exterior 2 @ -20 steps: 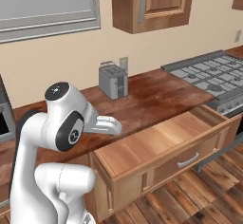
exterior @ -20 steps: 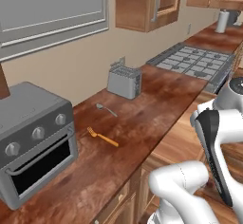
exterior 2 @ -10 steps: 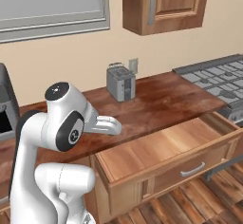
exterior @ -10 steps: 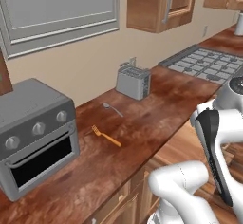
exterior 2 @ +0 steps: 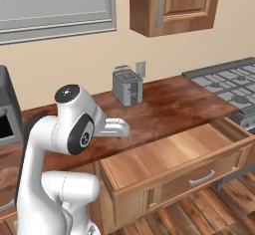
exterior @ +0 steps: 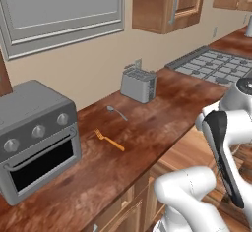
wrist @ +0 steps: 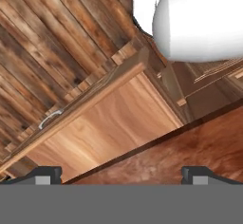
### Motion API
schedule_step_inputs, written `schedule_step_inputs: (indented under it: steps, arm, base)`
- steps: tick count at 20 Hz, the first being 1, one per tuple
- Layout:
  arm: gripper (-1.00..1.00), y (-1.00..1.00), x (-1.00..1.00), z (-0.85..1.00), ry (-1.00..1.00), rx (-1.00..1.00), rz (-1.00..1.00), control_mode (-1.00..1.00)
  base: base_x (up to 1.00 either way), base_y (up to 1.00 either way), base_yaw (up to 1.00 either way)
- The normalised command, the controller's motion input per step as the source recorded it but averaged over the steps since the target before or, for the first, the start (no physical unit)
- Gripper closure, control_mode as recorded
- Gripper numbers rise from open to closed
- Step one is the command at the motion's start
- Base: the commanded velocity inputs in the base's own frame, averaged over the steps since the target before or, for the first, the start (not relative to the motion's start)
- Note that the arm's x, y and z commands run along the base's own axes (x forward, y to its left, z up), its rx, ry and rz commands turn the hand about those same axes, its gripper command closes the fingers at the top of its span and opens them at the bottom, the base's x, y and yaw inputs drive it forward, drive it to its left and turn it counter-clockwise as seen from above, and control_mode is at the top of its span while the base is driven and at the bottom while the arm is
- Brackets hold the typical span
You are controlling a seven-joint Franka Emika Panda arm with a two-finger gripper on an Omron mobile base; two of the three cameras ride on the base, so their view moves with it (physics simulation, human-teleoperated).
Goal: Organize the utensils by type. Pick up the wooden spoons from the counter and place them in the open cabinet. Then pick up the metallic utensils from the counter and place them in the open drawer.
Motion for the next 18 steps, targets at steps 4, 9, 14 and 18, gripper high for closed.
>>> schedule_step_inputs:
  steps: [4, 9, 14, 18]
  arm:
    - [-1.00, 0.00, 0.40, -0.09, 0.10, 0.00, 0.06, -1.00]
    - [-1.00, 0.02, 0.45, -0.13, 0.03, 0.00, 0.10, -1.00]
    - [-1.00, 0.19, 0.32, -0.16, 0.00, 0.00, 0.15, -1.00]
    - [-1.00, 0.27, 0.12, -0.07, 0.00, 0.00, 0.09, -1.00]
  base:
    - [0.00, 0.00, 0.00]
    - [0.00, 0.00, 0.00]
    - [0.00, 0.00, 0.00]
    - [0.00, 0.00, 0.00]
